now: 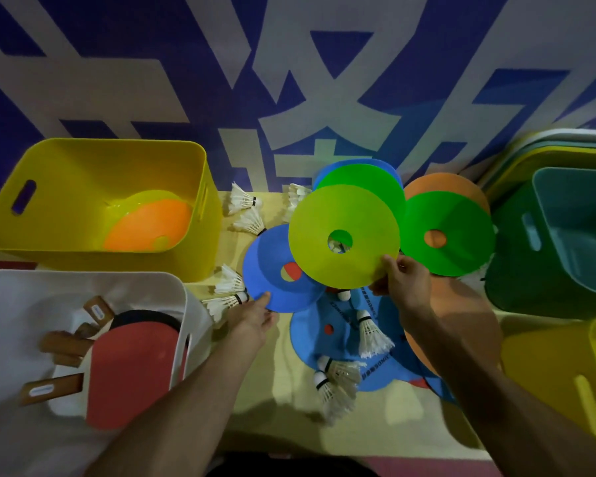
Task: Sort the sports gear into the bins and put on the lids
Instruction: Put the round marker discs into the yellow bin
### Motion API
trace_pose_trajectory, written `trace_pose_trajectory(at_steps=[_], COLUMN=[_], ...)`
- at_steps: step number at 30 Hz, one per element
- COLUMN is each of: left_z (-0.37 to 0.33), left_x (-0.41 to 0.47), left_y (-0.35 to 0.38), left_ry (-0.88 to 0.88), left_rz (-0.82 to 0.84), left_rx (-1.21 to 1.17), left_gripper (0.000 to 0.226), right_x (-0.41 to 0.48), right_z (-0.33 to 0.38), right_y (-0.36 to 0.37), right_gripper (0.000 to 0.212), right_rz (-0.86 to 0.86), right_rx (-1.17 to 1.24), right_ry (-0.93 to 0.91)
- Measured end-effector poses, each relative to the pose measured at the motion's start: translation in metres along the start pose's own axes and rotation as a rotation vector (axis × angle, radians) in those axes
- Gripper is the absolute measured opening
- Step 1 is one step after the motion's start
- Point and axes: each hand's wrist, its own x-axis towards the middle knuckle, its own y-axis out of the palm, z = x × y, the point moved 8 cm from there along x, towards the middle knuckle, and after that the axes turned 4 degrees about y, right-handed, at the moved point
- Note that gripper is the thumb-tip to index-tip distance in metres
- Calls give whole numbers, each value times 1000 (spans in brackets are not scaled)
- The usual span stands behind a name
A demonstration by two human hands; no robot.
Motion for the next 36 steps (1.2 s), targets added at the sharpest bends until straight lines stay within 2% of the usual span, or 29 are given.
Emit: trace_pose_trajectory(at_steps=[3,5,6,10,14,16,19,22,31,36], left_z=[3,2,-1,-20,-48,-58,-73,-86,-149,-197], left_x=[7,6,2,-6,-22,-32,-53,-73,-119,-142], left_y=[2,0,0,-2,-8,-8,-7,-2,7,-9], left_ry=[9,37,67,215,388,439,530,608,843,889], left_rz=[-24,-56,-73,-80,-139,-156,-179,-179,-108,-76], left_rx=[-36,13,36,163,291,305,278,347,516,389], left_gripper=[18,12,8,26,16,23,34,22,25,27], right_x=[-1,1,2,4,-1,-4,-7,-10,-12,-22], right_z=[-2,-3,-3,2,9,13,16,20,58,88], right_y=[-2,-3,-3,-2,0,-1,-3,-4,1,22], right_gripper=[25,24,25,28,22,12,14,20,26,26], right_rz=[2,2,3,18,44,49,69,98,108,119], right_rx=[21,32,45,93,153,184,242,296,371,427], right_ry=[11,17,19,7,-15,-22,-11,-14,-7,-34])
